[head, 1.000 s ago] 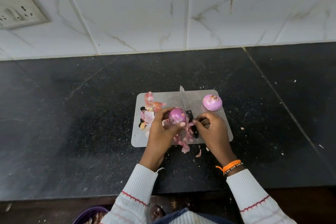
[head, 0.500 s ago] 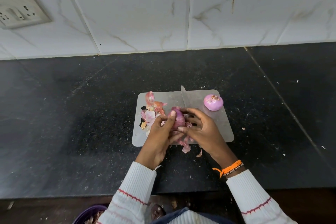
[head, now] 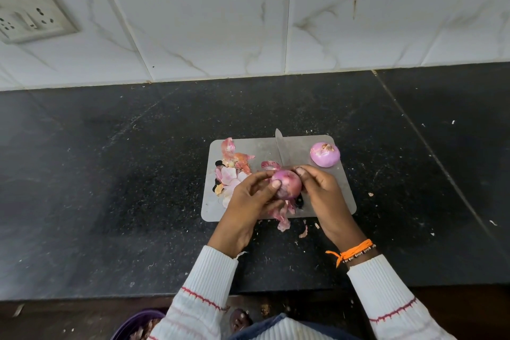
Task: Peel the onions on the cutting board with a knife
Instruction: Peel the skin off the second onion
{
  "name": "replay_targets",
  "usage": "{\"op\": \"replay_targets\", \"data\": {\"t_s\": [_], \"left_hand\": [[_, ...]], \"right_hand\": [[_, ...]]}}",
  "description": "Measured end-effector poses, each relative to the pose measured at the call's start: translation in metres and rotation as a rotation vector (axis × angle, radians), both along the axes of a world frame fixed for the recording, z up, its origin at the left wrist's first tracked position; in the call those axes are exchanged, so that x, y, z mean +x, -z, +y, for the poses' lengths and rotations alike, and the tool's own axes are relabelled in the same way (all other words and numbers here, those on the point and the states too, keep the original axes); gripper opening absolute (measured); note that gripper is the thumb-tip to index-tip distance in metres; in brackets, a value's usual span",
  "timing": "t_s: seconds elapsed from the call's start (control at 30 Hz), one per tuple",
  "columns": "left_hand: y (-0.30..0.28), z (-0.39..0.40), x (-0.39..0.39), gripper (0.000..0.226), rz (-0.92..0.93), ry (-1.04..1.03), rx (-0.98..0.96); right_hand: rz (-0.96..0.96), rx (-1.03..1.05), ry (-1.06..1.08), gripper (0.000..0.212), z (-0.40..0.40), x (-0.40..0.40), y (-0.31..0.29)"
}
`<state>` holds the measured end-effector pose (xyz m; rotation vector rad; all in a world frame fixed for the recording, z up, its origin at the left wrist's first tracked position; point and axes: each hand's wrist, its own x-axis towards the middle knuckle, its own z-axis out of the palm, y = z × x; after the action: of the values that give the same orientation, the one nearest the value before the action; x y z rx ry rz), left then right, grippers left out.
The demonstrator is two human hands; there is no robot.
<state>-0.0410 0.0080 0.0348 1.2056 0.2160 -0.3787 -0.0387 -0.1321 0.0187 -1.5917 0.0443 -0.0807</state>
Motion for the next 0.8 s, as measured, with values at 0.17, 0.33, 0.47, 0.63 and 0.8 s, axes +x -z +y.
{"op": "replay_targets", "data": {"t_s": [0.17, 0.33, 0.47, 0.63, 0.8], "left_hand": [[0.002, 0.0, 0.001, 0.019, -0.014, -0.075, -0.001], [0.006, 0.0, 0.002, 0.021, -0.05, -0.135, 0.008], [0.009, 0.0, 0.002, 0.022, -0.117, -0.155, 0.042], [0.007, -0.002, 0.002, 0.02, -0.169, -0.157, 0.052], [0.006, -0.002, 0.002, 0.036, -0.209, -0.155, 0.07]], "right_hand": [[-0.023, -0.045, 0.127, 0.019, 0.004, 0.0, 0.004], [-0.128, -0.162, 0.108, 0.012, 0.008, -0.004, -0.002], [-0.195, -0.31, 0.138, 0.013, 0.008, -0.005, -0.005], [-0.206, -0.352, 0.141, 0.016, 0.007, -0.005, -0.007], [-0.194, -0.376, 0.159, 0.016, 0.006, -0.004, -0.007]]}}
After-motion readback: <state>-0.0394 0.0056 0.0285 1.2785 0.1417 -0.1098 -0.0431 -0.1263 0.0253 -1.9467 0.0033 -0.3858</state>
